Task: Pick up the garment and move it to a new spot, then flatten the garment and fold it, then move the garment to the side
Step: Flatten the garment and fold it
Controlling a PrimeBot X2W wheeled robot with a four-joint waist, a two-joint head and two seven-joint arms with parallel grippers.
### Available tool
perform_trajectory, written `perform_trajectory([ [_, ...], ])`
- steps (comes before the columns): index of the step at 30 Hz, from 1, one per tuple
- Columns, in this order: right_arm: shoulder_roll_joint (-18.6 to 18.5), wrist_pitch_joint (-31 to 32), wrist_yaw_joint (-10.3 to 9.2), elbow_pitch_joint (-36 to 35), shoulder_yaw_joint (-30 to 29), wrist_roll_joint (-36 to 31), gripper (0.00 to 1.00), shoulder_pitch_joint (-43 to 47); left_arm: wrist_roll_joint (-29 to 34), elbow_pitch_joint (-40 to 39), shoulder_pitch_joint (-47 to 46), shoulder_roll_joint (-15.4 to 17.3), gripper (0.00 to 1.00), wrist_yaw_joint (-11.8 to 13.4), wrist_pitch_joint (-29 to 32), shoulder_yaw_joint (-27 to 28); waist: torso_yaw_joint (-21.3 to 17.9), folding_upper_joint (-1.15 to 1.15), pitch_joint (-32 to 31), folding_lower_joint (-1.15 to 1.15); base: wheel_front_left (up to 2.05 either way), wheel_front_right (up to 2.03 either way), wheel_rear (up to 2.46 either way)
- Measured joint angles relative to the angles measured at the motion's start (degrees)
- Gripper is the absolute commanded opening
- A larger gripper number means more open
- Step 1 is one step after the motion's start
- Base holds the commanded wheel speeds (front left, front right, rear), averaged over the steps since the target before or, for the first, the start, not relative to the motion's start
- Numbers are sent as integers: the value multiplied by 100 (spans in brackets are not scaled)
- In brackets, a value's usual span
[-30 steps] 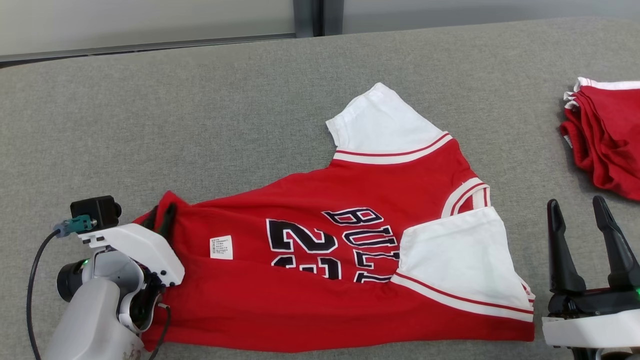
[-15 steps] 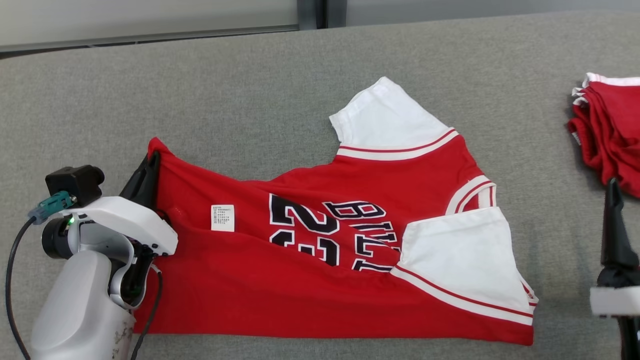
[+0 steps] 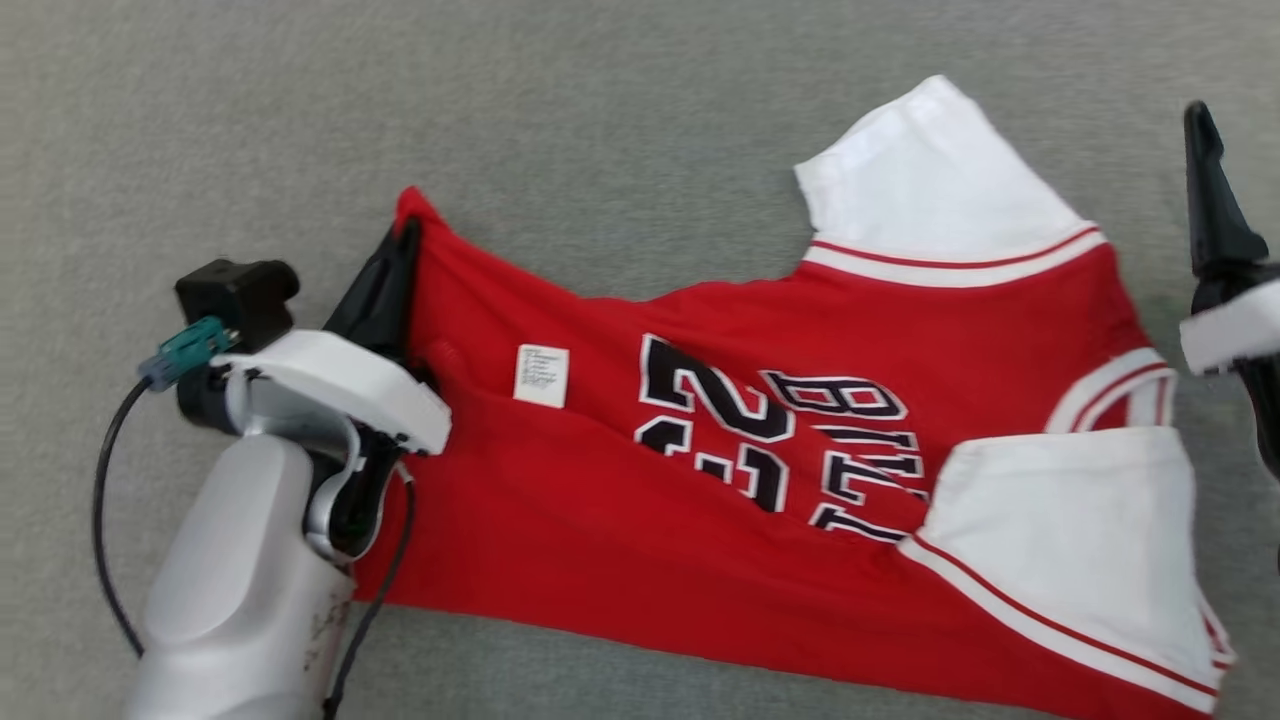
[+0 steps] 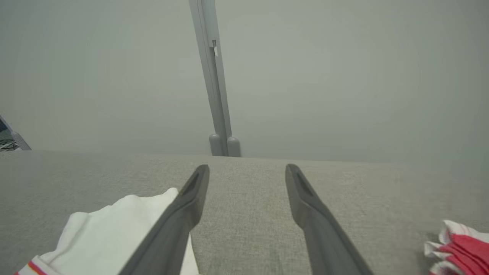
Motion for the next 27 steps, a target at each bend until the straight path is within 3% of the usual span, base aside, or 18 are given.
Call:
perform_trajectory([
  [8,-519,631,0,1294,1213,441,100,-1435,-36,349,-560,-344,0,-127,-265,-461,705,0,427,0,0,0,0],
  [15,-743,1135,0,1902,2241,890,100,-2144,-180,749,-849,-444,0,-159,-549,-737,1044,0,695,0,0,0,0],
  [16,-779,1172,0,1931,2346,962,49,-2214,-221,797,-875,-463,0,-175,-575,-761,1060,0,707,0,0,0,0],
  [17,-803,1211,0,1983,2436,1015,13,-2268,-235,840,-893,-474,0,-174,-606,-791,1065,0,708,0,0,0,0],
  [18,-805,1278,0,2026,2504,1110,0,-2307,-238,894,-912,-475,0,-175,-639,-811,1060,0,699,0,0,0,0],
  [20,-842,1307,0,2023,2655,1236,0,-2335,-298,959,-950,-471,0,-175,-682,-835,1031,0,670,0,0,0,0],
  [27,-1137,247,4,1615,2455,1481,0,-2107,-346,993,-964,-236,0,-183,-797,-900,787,0,504,0,0,0,0],
])
